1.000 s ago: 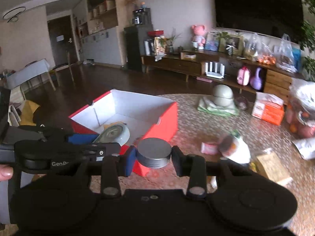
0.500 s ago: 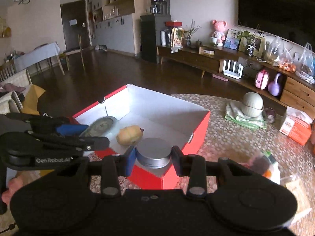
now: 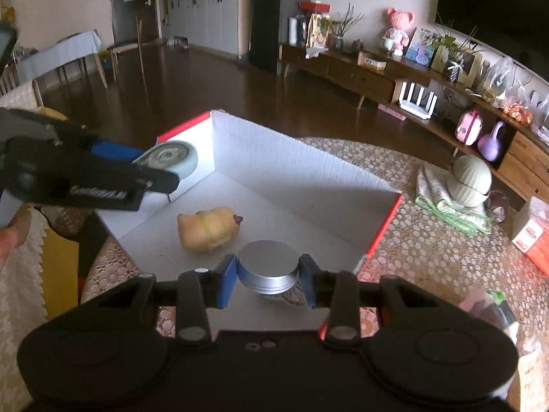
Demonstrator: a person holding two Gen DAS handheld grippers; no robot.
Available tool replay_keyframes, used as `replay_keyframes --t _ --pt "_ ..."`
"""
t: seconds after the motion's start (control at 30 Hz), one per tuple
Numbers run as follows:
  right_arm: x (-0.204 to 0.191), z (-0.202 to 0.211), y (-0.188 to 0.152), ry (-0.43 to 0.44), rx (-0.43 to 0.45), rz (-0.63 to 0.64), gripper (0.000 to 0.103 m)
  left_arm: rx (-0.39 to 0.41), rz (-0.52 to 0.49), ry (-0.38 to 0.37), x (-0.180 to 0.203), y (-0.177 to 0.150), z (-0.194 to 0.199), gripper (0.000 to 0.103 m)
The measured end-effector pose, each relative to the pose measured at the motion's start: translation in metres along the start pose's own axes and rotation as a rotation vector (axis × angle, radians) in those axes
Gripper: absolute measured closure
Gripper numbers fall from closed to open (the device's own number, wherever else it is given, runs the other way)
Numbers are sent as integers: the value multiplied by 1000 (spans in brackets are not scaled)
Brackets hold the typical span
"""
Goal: Organize objects
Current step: 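Carry the tape dispenser and silver tin over the red box, then open both tools to release the dispenser and tin into the box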
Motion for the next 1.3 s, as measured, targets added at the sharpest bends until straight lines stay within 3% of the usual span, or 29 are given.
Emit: replay_keyframes --t 0.5,0.83,1.0,1.1,1.3 --pt "-8 -55 -7 42 -128 4 65 -184 2 10 -12 2 -89 57" --pt "-11 -65 -16 46 -195 2 64 -274 -2 25 -14 -2 -109 57" --pt "-14 -61 -19 55 -190 -7 64 -279 0 32 -16 -4 -107 53" --pt "-17 -58 -20 62 -185 -6 60 -269 1 32 -16 -3 -105 41" --pt "-14 -50 -15 60 -164 -25 55 -245 4 37 -16 1 -98 40"
Point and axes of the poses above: each gripper's, at about its wrist camera, not at the fingertips, and z roughly against the way its jaws point, x to its right, y to its top, the point moved 9 cm from there along -z, roughly the way its jaws point, and after that the axes turned 1 degree about -y, right-handed, at the moved point
